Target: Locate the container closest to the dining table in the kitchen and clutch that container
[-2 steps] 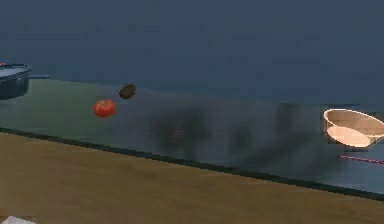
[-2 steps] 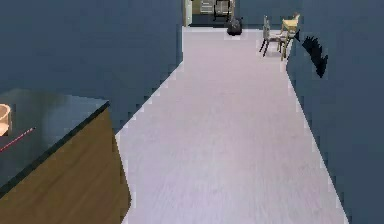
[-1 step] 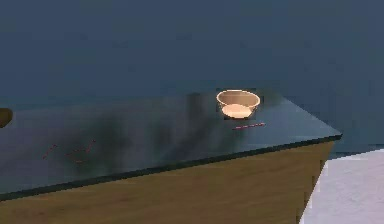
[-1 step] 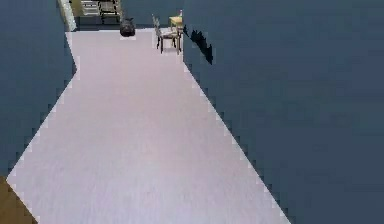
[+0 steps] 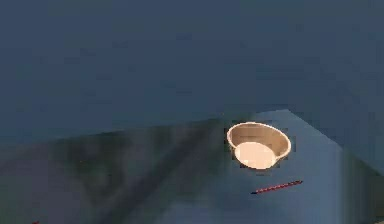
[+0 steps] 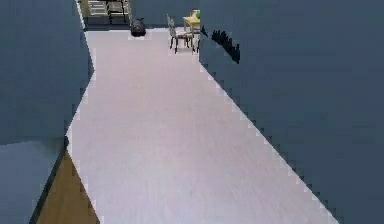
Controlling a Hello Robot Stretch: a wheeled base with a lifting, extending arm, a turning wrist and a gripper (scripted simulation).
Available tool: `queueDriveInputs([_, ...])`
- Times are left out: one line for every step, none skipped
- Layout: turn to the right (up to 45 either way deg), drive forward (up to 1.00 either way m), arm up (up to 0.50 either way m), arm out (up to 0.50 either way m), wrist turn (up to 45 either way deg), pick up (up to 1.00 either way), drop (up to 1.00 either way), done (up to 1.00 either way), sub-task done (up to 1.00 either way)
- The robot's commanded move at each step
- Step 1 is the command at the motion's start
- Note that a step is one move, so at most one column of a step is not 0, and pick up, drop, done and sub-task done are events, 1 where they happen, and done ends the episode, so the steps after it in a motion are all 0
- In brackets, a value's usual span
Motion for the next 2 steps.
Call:
queueDriveInputs([-45.0,0.00,0.00,0.00,0.0,0.00,0.00,0.00,0.00])
queueDriveInputs([-21.0,0.00,0.00,0.00,0.0,0.00,0.00,0.00,0.00])
